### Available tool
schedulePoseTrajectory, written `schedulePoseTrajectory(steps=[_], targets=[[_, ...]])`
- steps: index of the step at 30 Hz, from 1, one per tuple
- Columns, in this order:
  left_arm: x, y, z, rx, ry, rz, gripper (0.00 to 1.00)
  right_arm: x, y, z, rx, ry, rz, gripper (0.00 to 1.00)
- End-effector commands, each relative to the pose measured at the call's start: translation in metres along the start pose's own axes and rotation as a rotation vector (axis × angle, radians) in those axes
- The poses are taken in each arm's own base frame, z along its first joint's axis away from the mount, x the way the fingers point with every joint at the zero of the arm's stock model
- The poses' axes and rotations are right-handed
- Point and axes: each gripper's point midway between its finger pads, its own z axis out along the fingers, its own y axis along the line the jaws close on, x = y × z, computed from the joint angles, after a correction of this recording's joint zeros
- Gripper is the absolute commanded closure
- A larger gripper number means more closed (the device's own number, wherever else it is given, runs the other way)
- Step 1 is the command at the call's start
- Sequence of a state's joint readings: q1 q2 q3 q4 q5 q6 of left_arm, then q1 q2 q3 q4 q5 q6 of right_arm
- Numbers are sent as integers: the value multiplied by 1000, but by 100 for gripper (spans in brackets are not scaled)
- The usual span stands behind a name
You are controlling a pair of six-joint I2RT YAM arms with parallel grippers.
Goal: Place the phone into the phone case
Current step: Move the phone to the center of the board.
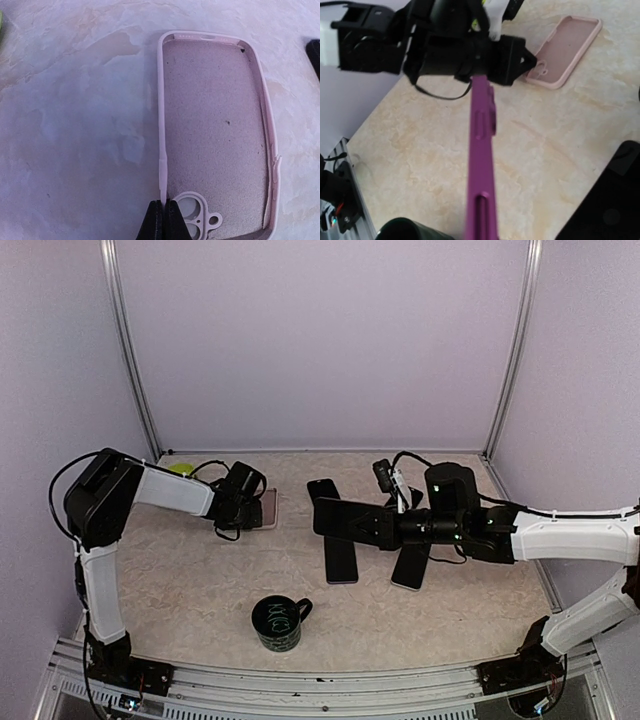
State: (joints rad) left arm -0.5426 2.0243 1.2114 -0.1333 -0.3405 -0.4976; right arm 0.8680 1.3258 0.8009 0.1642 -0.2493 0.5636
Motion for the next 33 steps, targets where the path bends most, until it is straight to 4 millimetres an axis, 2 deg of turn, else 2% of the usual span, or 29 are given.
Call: schedulePoseTrajectory(steps=[1,6,12,15,21,24,26,33], targets=[[1,-31,-26,114,-57,120,100,-35,15,-9,-8,-79,-55,100],[2,-54,-52,211,-130,244,100,-35,10,-11,35,-48,-79,100],[12,-64,-67,315,-135,363,100,-34,10,-15,49,-33,-92,100],[15,-62,-68,306,-124,397,100,-34,10,-15,48,-30,-93,100],[31,-72,-78,380,-85,508,100,-31,8,-14,54,-19,-94,100],[32,-70,-78,356,-90,548,100,-29,7,-13,55,-15,-93,100],[40,-64,-74,330,-57,603,100,-30,7,-12,52,-14,-93,100],[41,-63,-75,335,-62,689,100,-22,3,-8,68,33,-85,100]])
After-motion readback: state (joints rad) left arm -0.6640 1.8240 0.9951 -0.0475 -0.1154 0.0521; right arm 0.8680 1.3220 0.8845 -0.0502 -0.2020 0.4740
